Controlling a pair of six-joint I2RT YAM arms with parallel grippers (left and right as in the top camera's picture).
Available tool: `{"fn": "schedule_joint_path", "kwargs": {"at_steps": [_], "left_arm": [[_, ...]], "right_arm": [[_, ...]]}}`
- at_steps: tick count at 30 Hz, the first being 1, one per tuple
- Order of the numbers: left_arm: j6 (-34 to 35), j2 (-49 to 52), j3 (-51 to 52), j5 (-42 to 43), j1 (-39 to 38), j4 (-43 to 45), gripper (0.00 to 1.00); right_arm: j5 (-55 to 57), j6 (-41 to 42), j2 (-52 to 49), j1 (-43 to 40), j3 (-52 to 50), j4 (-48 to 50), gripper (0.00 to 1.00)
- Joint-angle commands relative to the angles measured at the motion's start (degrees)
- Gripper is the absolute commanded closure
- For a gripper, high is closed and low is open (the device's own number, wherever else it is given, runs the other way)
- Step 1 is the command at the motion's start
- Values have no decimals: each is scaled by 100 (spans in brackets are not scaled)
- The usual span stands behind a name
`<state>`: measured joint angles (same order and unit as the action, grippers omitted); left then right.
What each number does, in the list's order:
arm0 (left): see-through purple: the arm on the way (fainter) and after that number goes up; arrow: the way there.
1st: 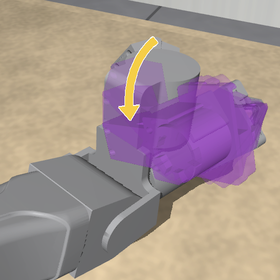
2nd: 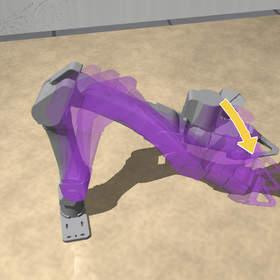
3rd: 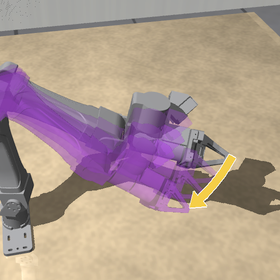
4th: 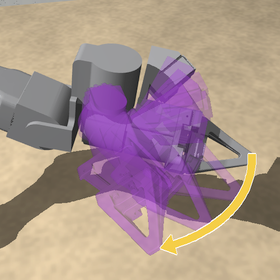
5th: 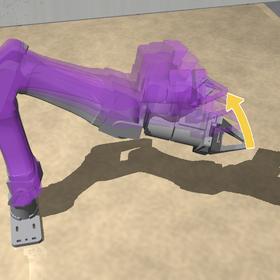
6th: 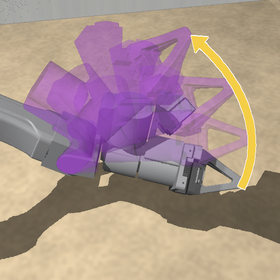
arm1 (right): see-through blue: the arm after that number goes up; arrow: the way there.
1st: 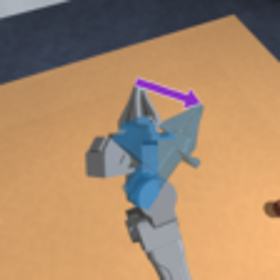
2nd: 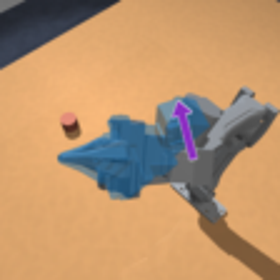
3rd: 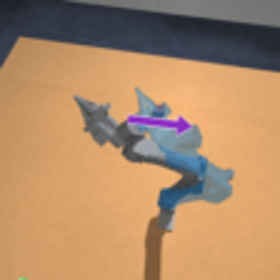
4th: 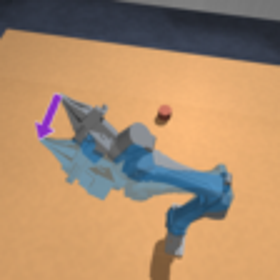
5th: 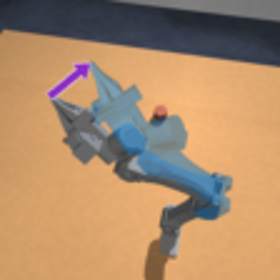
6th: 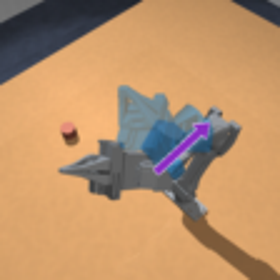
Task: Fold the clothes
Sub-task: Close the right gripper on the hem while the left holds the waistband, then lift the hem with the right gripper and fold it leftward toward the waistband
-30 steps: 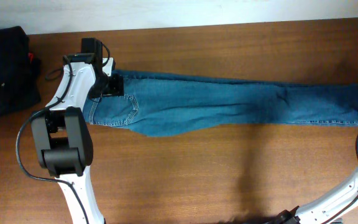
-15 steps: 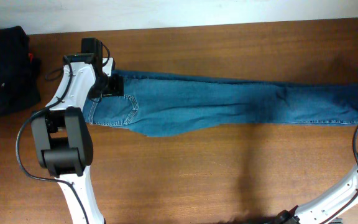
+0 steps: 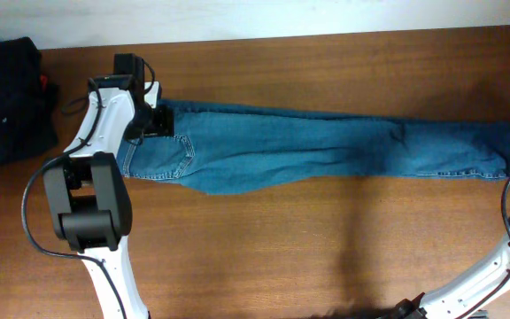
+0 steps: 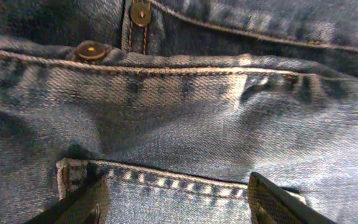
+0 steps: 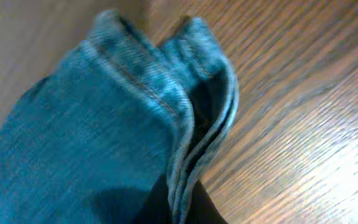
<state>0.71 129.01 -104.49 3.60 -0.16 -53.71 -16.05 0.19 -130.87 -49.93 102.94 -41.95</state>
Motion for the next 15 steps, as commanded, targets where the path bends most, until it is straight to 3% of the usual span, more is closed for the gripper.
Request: {"fn": "schedule_joint_path", "kwargs": {"at_steps": [1, 9, 15], "left_arm": [[-24, 20, -409, 103, 66, -96, 29], [-20, 20, -1174, 435, 66, -498, 29], [17, 20, -1397, 437, 66, -647, 29]], "right_arm": [[-531, -557, 584, 44, 278, -118, 96], [-1547, -1541, 1646, 190, 328, -142, 96], [-1952, -2033, 2098, 857, 328, -494, 96]]}}
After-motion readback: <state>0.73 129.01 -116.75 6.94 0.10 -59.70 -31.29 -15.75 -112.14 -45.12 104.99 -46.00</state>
